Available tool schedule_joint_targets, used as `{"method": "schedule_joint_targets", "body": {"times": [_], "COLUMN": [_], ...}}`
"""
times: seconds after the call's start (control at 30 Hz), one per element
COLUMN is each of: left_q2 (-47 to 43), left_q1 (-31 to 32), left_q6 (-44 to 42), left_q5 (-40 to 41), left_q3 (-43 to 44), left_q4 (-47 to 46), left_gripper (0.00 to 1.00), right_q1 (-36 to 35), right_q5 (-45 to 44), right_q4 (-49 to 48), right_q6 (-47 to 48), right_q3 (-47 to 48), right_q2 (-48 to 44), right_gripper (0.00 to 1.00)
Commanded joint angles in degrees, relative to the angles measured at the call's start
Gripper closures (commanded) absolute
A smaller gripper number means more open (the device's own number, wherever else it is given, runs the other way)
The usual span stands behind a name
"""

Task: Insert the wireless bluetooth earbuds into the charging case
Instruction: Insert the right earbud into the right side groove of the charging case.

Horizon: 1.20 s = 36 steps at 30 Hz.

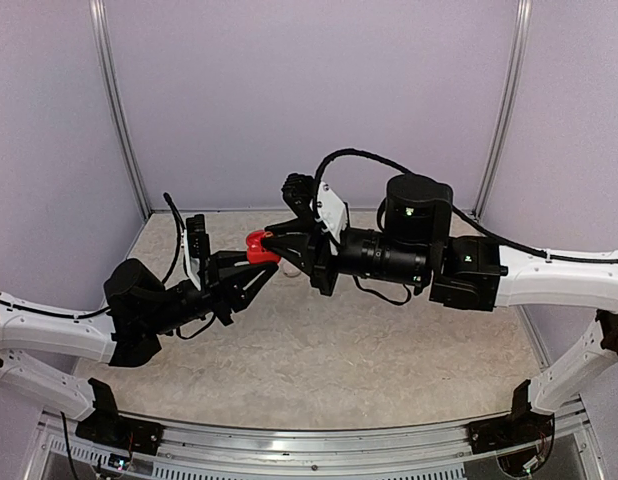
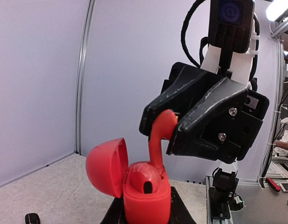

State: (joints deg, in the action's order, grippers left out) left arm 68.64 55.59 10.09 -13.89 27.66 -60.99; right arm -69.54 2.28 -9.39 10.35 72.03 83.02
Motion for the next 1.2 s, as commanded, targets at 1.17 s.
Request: {"method": "schedule_joint_targets", "body": {"times": [1.17], "left_q2": [0.4], "left_q1": [0.6], "left_q6": [-1.6], "left_q5": [0.6], "left_q3": [1.8], "left_q4": [-1.4], "left_gripper": [1.0], "right_q1": [-0.9], "right_q5": [1.6], "right_q4": [2.8], "right_q6": [-2.9], "right_q3": [-1.3], "right_q2": [-1.1], "right_gripper": [0.93]}}
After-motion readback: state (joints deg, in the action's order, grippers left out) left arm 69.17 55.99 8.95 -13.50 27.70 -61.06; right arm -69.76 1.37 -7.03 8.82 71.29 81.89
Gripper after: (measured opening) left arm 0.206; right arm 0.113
